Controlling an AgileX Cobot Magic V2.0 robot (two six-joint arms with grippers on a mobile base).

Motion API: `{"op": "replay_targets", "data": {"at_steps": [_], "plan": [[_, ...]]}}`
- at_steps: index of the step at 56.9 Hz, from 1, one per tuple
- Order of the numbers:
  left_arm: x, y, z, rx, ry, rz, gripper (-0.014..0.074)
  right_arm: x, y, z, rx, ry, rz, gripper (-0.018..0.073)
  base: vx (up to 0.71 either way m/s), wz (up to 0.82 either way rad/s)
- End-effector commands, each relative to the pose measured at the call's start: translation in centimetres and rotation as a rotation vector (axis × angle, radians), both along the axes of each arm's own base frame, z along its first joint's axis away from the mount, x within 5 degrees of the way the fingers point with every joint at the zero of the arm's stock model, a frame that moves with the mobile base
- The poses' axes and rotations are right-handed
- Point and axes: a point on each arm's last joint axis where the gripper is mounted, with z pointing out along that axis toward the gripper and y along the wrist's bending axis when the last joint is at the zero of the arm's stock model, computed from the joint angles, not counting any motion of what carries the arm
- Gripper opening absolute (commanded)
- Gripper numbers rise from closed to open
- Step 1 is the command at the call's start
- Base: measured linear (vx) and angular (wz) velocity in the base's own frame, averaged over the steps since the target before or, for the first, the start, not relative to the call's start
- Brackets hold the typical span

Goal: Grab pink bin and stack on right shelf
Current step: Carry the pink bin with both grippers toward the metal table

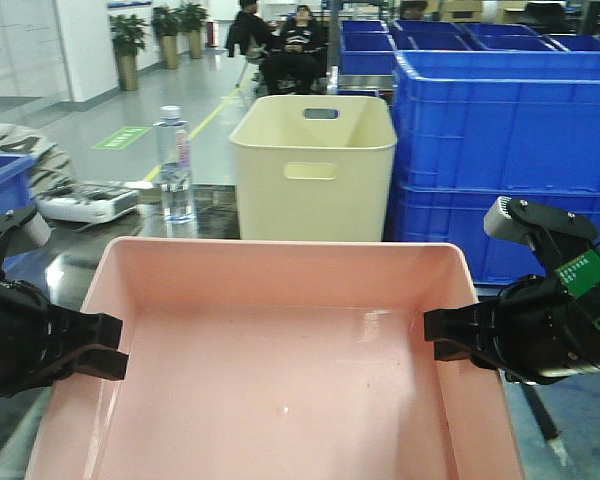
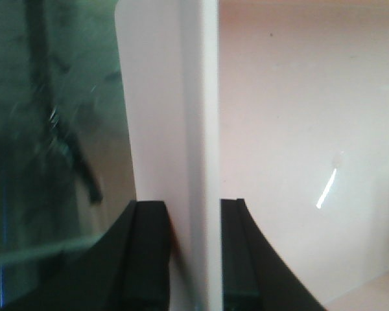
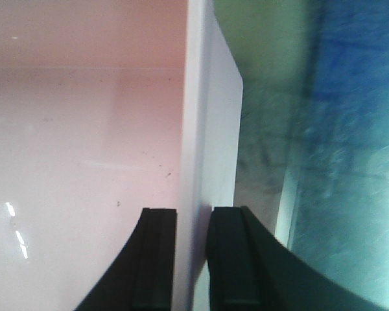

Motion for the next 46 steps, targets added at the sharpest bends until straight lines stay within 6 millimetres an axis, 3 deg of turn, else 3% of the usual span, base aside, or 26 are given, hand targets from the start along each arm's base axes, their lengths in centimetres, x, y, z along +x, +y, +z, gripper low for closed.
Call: {"op": "replay_targets", "data": {"at_steps": [1,46], "plan": [[-0.78,-0.45,2.40,-0.107,-0.075,0.002,-0.0005,-0.09,-0.21,2.82,0.066,-0.148,-0.028,-0.0008,0.24,-0.34],[-0.76,-0.46,2.38,-0.107,-0.075,0.002,-0.0005,-0.09,-0.21,2.82,0.066,-0.148,-0.028,-0.0008,0.14,-0.13]]}}
